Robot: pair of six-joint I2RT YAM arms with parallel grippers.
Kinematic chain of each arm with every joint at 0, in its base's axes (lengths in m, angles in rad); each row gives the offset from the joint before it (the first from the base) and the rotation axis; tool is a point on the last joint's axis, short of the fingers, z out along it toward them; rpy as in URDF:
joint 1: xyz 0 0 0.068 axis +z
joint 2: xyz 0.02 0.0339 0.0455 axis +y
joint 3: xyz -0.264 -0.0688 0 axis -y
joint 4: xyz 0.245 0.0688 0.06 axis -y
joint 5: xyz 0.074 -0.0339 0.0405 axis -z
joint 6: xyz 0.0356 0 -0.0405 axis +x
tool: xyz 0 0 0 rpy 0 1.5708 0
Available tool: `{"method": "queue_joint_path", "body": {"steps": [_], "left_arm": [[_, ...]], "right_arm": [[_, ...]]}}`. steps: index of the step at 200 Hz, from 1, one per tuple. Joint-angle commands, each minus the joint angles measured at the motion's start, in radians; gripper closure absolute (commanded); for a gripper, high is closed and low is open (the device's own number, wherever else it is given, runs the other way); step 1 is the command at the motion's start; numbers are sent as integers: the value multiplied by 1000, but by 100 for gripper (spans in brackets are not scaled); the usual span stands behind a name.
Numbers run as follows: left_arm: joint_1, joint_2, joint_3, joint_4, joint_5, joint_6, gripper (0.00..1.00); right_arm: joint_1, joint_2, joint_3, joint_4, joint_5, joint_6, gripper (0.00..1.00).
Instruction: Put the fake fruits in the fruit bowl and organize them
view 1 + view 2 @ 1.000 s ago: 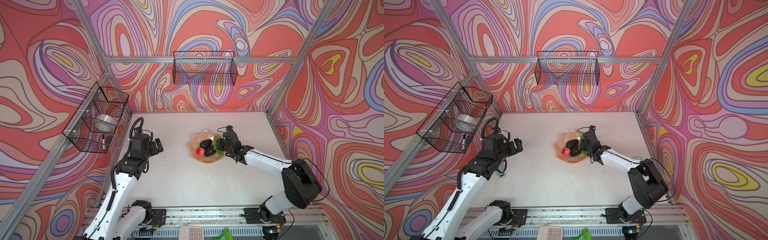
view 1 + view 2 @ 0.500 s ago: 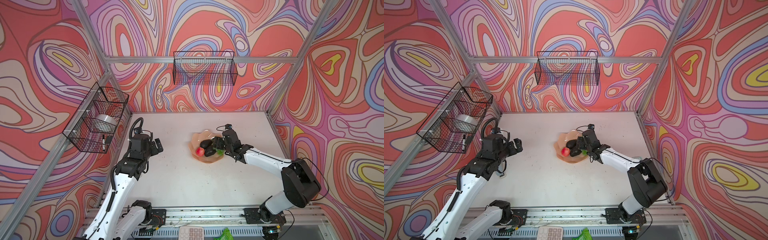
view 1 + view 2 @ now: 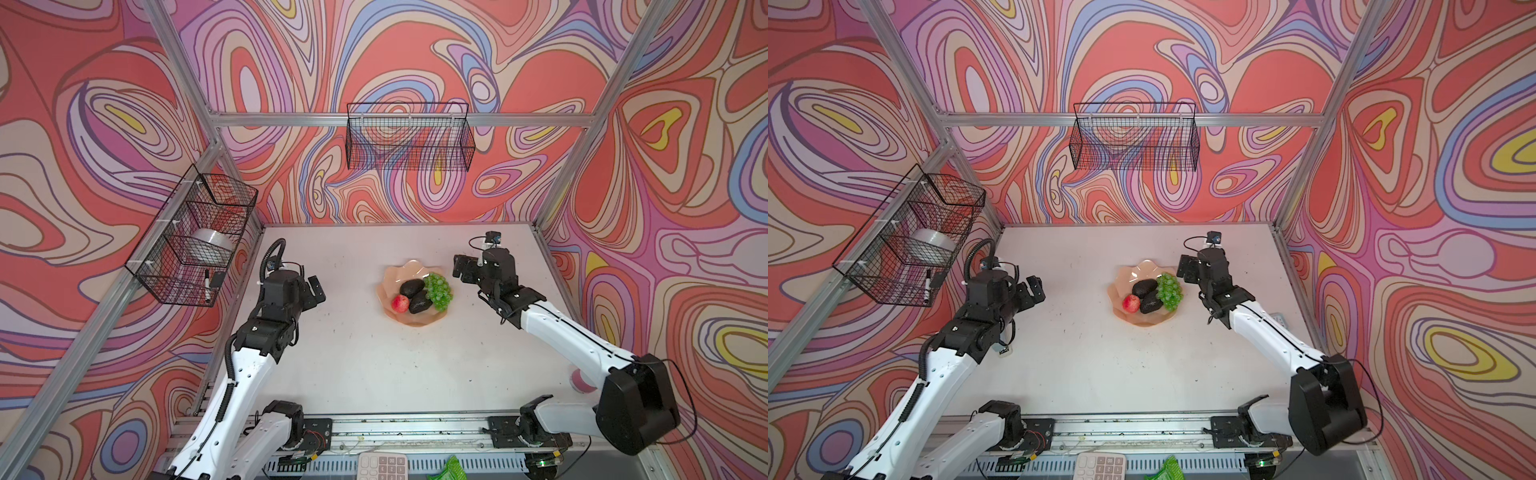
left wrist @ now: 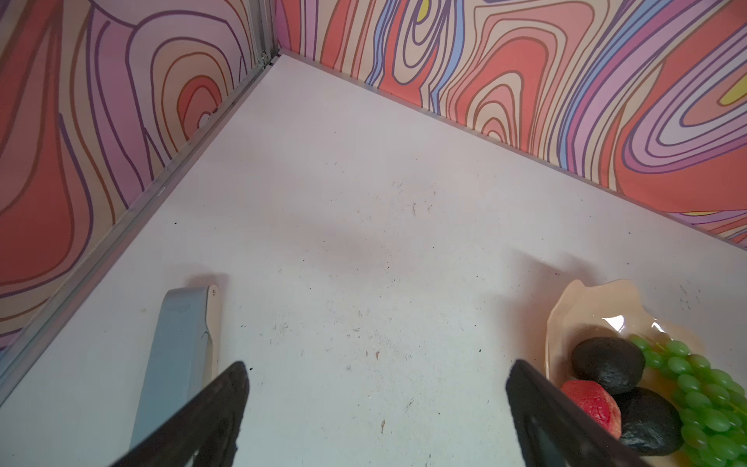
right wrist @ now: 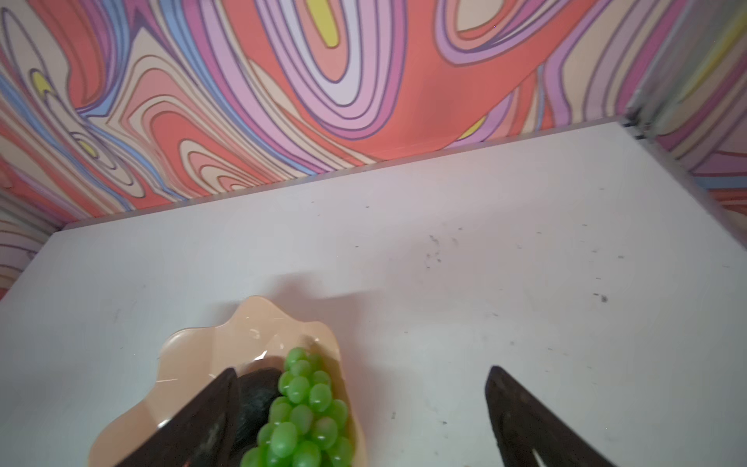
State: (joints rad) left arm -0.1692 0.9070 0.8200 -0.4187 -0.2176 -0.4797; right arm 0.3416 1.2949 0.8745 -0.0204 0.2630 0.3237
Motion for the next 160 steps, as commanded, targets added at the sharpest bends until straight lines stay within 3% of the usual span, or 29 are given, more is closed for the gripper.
{"method": "queue_joint_path", "body": {"steps": [1,27,51,87,105,160], "left_arm": [[-2,31,-114,240,-55,-23,0],[-59,56,-255,487,-334,151,0],[-59,111,-359,641,-443,299,0],[-27,189,-541,1000,-356,473,0],[22,254,-615,1195,-247,499,0],[65,415,-549,1303,-95,505,0]], "right_arm": [[-90,-64,-145,112,50,-94,2],[-148,-125,-326,318,120,-154,2],[-158,-100,-444,516,181,-192,2],[-175,45,-514,752,212,-243,2],[-206,126,-531,858,166,-252,2],[-248,343,-496,1093,59,-312,2]]}}
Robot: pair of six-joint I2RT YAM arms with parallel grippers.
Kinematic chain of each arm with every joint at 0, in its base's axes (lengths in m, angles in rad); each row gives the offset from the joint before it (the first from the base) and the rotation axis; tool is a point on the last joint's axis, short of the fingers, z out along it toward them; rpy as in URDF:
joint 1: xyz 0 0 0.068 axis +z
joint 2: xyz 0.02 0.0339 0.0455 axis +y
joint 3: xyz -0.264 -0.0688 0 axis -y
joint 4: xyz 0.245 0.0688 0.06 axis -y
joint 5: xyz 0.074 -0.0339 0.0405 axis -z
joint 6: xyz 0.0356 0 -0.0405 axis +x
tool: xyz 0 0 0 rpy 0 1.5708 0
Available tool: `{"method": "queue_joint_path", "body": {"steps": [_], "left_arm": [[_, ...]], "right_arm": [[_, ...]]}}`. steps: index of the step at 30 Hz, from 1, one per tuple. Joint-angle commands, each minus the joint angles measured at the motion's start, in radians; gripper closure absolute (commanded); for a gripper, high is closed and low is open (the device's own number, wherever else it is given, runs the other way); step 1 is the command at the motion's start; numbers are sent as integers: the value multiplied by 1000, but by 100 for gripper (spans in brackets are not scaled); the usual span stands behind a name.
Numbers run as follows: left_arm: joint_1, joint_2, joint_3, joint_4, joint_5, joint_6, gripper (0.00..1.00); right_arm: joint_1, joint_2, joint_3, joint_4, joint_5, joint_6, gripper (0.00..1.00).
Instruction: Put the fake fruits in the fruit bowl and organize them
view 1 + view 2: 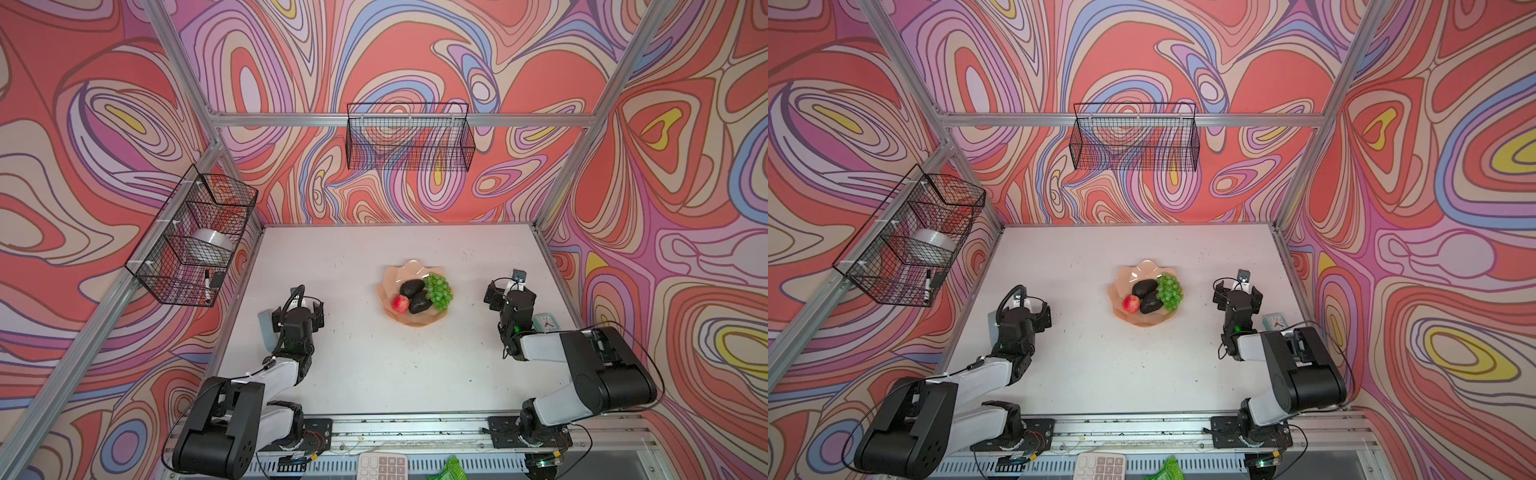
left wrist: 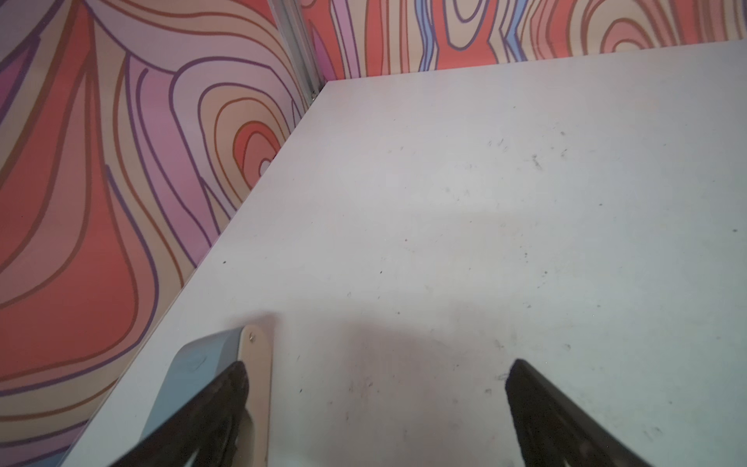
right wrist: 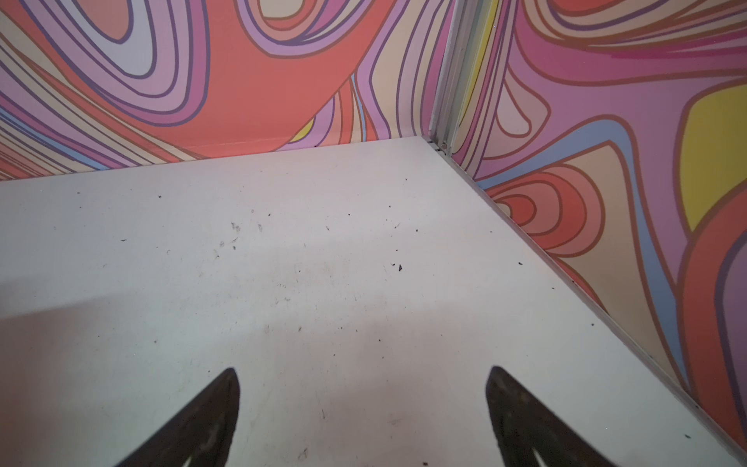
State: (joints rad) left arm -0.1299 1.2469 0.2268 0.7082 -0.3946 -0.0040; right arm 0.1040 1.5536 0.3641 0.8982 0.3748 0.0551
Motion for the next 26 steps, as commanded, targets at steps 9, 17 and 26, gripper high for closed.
{"method": "queue_joint_path", "body": {"steps": [9,17,26], "left_arm": [[82,270,92,243,174,-40,1],[82,293,135,206,139,-45,1],[82,293,134,211,137,-49,0]], "right_arm": [[-12,170,11,266,-61,-53,2],[-18,168,68,149,-62,-39,2],[-44,152,42,171,-36,10,2]]}}
